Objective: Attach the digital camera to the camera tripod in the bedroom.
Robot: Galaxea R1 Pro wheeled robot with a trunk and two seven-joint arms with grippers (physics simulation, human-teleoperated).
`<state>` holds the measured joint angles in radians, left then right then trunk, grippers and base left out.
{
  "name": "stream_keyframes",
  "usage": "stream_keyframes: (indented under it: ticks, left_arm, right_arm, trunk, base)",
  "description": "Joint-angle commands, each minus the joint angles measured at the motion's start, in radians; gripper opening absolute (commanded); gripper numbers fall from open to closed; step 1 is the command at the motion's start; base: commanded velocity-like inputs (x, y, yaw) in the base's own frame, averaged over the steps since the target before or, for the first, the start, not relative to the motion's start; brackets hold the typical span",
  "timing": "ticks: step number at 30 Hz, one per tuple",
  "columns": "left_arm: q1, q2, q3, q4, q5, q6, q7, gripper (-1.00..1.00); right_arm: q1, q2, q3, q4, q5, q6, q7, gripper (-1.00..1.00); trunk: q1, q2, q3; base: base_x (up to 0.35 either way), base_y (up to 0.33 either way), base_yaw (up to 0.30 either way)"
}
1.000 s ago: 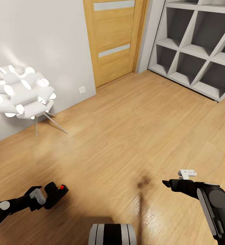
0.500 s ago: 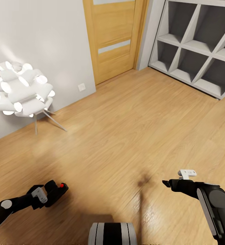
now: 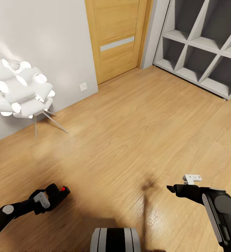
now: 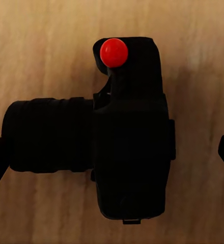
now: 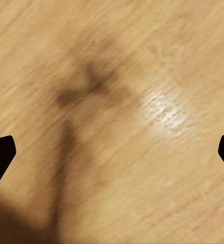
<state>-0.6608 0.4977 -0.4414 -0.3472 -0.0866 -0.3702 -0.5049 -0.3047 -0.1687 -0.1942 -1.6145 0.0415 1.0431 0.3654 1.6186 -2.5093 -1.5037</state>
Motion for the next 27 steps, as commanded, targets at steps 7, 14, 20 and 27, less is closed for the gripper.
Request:
stream_keyframes:
  ticks: [7,14,20,27]
  left_arm:
    - [0.000,0.000,0.001,0.000,-0.006,-0.004,0.001,1.00]
    - [0.000,-0.003,0.002,0.004,-0.003,0.000,0.004,1.00]
    - [0.000,-0.004,0.003,0.009,-0.001,0.002,0.009,1.00]
    - [0.000,-0.005,0.002,0.014,0.001,0.003,0.014,1.00]
  right_arm:
    - [-0.001,0.000,-0.001,-0.001,0.005,0.004,0.006,1.00]
    - [-0.001,0.000,-0.001,-0.001,0.004,0.004,0.006,1.00]
    - [-0.001,0.000,-0.001,-0.001,0.004,0.004,0.006,1.00]
    - [-0.001,0.000,-0.001,-0.001,0.004,0.004,0.006,1.00]
  trunk:
    - [0.000,0.000,-0.011]
    - [0.000,0.000,-0.022]
    - [0.000,0.000,-0.031]
    - [0.000,0.000,-0.041]
  base:
    - [0.000,0.000,0.000]
    - [0.000,0.000,0.000]
    - [0.000,0.000,0.000]
    - [0.000,0.000,0.000]
